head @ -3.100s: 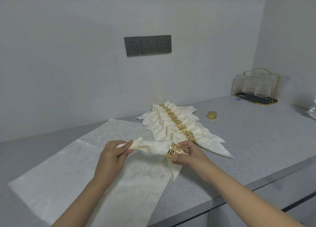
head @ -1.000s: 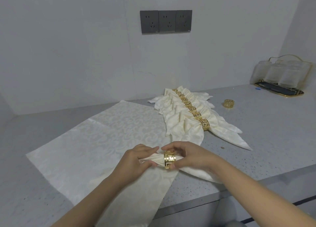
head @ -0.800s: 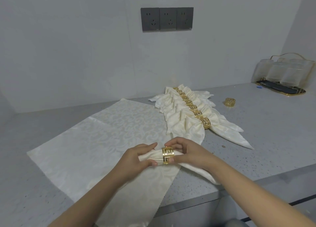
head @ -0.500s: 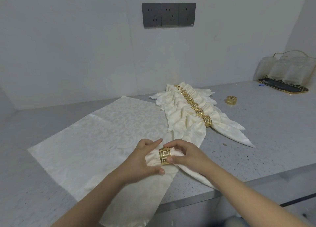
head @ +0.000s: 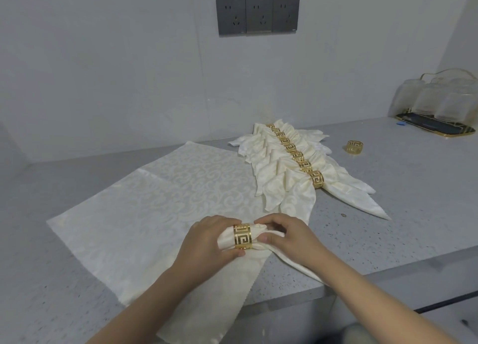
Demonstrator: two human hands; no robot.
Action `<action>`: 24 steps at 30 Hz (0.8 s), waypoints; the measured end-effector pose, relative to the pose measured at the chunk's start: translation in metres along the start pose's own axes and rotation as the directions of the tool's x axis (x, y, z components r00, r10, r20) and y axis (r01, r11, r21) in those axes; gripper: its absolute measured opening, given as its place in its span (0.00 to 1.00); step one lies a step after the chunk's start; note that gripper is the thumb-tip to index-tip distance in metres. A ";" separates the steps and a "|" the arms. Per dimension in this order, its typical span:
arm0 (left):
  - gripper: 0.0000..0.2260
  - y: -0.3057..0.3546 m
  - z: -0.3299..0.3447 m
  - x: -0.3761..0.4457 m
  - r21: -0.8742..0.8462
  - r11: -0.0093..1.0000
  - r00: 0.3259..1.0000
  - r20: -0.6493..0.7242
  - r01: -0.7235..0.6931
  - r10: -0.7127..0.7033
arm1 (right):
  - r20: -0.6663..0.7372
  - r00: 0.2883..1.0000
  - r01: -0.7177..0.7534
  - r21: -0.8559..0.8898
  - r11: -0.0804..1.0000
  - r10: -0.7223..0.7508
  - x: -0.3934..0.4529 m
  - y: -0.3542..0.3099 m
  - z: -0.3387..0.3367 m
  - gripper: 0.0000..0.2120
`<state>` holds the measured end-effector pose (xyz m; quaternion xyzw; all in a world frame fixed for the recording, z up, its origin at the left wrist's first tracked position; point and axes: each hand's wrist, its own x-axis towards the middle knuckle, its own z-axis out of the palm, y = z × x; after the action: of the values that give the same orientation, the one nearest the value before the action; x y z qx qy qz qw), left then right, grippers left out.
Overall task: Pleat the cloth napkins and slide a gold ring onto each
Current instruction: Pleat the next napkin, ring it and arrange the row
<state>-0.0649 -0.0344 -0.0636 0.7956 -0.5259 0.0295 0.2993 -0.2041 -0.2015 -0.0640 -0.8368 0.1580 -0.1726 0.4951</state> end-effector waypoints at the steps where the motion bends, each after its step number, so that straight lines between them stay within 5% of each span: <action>1: 0.25 -0.002 0.000 -0.002 0.016 1.000 1.000 -0.019 -0.001 0.001 | -0.005 1.000 0.001 -0.002 1.000 -0.001 0.000 0.000 0.000 0.13; 5: 0.30 -0.006 -0.005 -0.008 0.103 0.995 0.993 -0.120 0.003 0.010 | -0.027 1.000 0.015 -0.034 0.999 -0.016 -0.001 -0.001 0.002 0.13; 9: 0.36 -0.004 -0.016 -0.017 0.090 0.991 0.994 -0.041 0.103 -0.100 | 0.015 0.987 0.156 -0.290 0.944 -0.159 -0.002 -0.002 0.004 0.19; 14: 0.17 0.000 -0.023 -0.022 0.001 0.994 0.993 -0.039 0.108 -0.108 | 0.159 0.939 0.341 -0.530 0.776 -0.304 0.005 -0.016 0.019 0.34; 18: 0.05 0.006 -0.023 -0.028 -0.025 0.990 0.988 -0.054 0.141 -0.142 | 0.052 0.956 0.271 -0.535 0.800 -0.289 0.008 -0.020 0.034 0.28; 24: 0.14 0.006 -0.025 -0.030 0.185 0.981 0.999 -0.019 0.053 -0.051 | -0.082 0.956 0.205 -0.493 0.845 -0.280 0.007 -0.013 0.043 0.26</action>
<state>-0.0764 0.0011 -0.0508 0.8332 -0.4977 0.0762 0.2285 -0.1772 -0.1655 -0.0708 -0.9308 0.1254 -0.2521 0.2332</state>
